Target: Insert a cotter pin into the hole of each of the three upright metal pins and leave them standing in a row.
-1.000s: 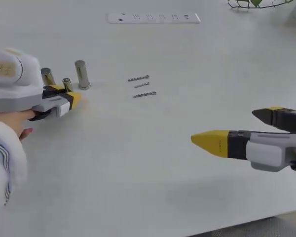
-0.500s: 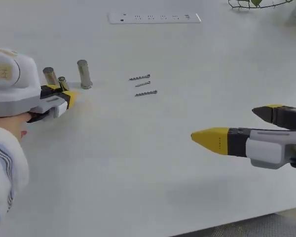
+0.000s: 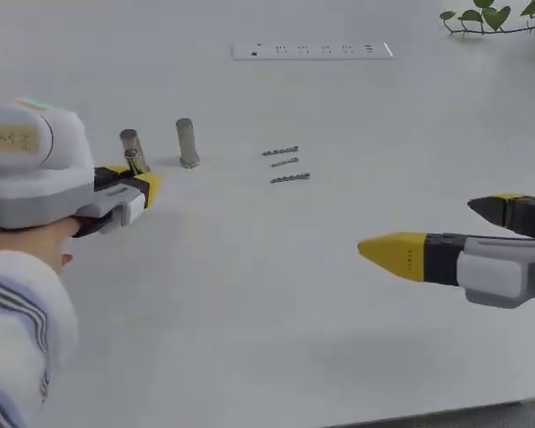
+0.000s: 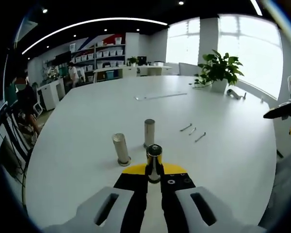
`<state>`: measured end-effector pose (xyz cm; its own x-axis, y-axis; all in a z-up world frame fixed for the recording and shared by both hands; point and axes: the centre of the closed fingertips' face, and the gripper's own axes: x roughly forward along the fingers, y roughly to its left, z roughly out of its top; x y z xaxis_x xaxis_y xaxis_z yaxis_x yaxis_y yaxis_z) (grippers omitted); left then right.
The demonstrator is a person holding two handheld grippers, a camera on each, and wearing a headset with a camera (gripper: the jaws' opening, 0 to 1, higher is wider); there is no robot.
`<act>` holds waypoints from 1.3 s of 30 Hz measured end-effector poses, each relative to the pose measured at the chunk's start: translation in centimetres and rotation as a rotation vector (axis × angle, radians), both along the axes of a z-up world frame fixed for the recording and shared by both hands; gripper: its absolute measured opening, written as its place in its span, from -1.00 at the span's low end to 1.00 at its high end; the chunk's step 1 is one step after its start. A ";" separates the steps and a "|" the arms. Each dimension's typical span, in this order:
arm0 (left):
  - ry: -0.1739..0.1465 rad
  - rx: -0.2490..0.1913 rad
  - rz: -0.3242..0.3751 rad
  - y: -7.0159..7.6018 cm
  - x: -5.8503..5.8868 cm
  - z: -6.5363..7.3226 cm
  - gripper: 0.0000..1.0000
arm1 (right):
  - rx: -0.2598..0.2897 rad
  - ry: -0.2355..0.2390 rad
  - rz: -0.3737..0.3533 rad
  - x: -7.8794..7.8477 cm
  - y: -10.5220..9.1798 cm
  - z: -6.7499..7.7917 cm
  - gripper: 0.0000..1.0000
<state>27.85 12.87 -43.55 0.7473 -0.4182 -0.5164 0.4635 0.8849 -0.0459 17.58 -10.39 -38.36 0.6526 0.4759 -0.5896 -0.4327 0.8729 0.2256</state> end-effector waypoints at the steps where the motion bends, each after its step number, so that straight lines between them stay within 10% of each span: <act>1: 0.001 -0.001 0.001 -0.2 -0.3 0.1 -0.90 | 0.000 -0.002 0.005 0.0 0.1 0.1 0.86; 6: 0.019 -0.021 0.029 -0.6 -1.2 0.1 -0.90 | 0.001 -0.013 0.028 0.1 0.3 0.3 0.85; 14: 0.020 0.067 0.004 -1.7 -2.6 -1.1 -0.90 | 0.009 -0.014 0.047 -0.1 0.5 0.3 0.84; 33: 0.089 -0.027 0.012 -4.8 -3.7 -3.8 -0.90 | -0.001 -0.007 0.021 -0.4 -0.7 0.3 0.83; 35: 0.061 0.054 -0.021 -4.6 -3.6 -4.0 -0.90 | -0.008 -0.007 0.024 -0.5 -0.7 0.2 0.83; 39: 0.064 0.024 -0.005 -4.8 -3.5 -4.0 -0.90 | -0.015 -0.005 0.022 -0.5 -0.8 0.2 0.83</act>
